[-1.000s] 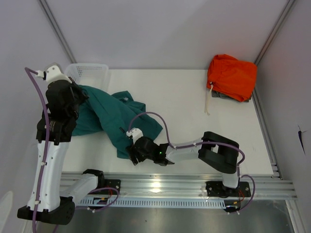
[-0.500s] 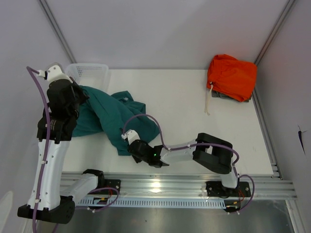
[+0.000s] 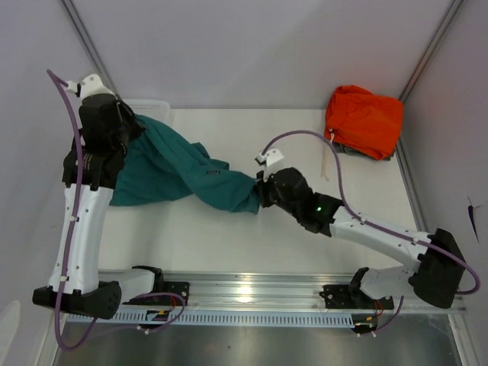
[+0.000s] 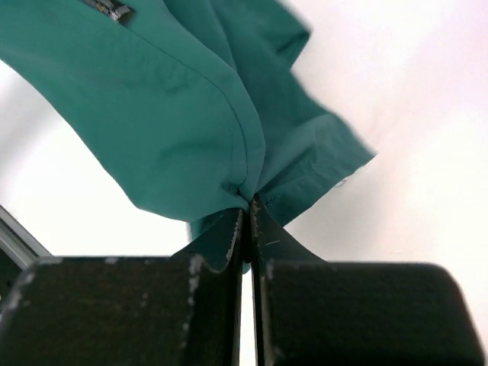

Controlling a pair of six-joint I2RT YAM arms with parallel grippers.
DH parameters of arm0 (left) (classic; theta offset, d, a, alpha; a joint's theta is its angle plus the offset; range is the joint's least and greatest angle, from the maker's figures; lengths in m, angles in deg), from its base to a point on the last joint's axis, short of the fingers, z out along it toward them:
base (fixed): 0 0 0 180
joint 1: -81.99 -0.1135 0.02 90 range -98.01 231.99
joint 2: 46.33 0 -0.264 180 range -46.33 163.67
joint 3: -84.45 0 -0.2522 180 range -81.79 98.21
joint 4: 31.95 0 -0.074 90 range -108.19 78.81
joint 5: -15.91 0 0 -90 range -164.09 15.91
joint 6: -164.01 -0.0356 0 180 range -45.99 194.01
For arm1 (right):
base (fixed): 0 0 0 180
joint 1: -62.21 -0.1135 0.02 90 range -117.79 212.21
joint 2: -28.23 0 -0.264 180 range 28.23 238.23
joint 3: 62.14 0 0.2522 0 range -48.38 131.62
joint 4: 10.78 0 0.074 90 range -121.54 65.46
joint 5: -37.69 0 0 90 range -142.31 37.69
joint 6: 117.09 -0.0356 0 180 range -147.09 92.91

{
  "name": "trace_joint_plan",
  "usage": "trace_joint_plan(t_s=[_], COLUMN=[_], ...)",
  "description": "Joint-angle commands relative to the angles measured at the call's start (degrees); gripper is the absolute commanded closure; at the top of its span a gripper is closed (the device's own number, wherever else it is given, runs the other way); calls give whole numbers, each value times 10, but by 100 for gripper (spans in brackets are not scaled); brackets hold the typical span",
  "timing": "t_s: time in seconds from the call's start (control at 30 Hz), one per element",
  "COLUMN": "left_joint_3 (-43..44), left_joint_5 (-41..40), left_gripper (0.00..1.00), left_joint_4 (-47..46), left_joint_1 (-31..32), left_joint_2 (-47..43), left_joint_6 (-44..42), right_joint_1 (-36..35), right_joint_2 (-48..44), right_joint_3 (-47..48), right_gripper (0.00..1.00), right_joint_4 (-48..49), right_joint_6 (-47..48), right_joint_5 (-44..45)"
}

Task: Fold and stack the shorts
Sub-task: Flatten the shorts out

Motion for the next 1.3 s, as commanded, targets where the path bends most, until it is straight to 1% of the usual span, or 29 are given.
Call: trace_joint_plan(t_s=[0.0,0.03,0.1,0.13,0.17,0.2,0.23,0.27,0.3,0.5,0.53,0.63,0.7,0.8,0.87,0.97,1.0,1.1,1.2,1.23,1.27], left_joint_3=[89,114,158,195,238,260,306,343,360,358,353,311,282,260,248,259,263,258,258,258,266], left_joint_5=[32,35,51,58,66,85,93,101,109,113,115,124,126,127,125,121,124,133,131,132,134], left_gripper=[100,100,100,100,100,100,100,100,100,100,100,100,100,100,100,100,100,100,100,100,100], left_joint_4=[-14,-13,-5,-1,6,14,34,40,44,52,45,22,-5,-39,-59,-64,-64,-75,-91,-95,-99], left_joint_1=[-5,-5,-8,-10,-12,-14,-15,-15,-15,-16,-15,-16,-15,-15,-15,-15,-15,-15,-15,-15,-15], left_joint_2=[38,50,79,114,133,152,185,196,200,149,138,77,31,-16,-31,-24,-15,17,51,71,82], left_joint_6=[27,30,41,44,54,59,67,71,75,77,78,84,88,90,87,83,82,86,89,88,88], right_joint_1=[49,81,115,149,165,180,203,207,208,206,204,183,156,137,135,141,148,186,245,280,296], right_joint_2=[-45,-49,-48,-42,-35,-27,-19,-20,-32,-95,-119,-150,-177,-207,-217,-207,-186,-154,-131,-107,-94], right_joint_3=[44,55,95,111,129,148,183,194,207,248,253,268,273,268,267,278,289,295,302,312,316], right_gripper=[100,100,100,100,100,100,100,100,100,100,100,100,100,100,100,100,100,100,100,100,100], right_joint_4=[-61,-65,-75,-77,-85,-92,-102,-103,-103,-146,-152,-169,-175,-167,-150,-147,-150,-132,-114,-106,-100], right_joint_6=[46,50,61,65,65,62,60,61,65,78,79,92,99,105,108,109,108,91,66,46,38], right_joint_5=[-50,-59,-94,-108,-129,-139,-168,-171,-171,-184,-193,-197,-190,-185,-190,-167,-165,-187,-224,-254,-268])
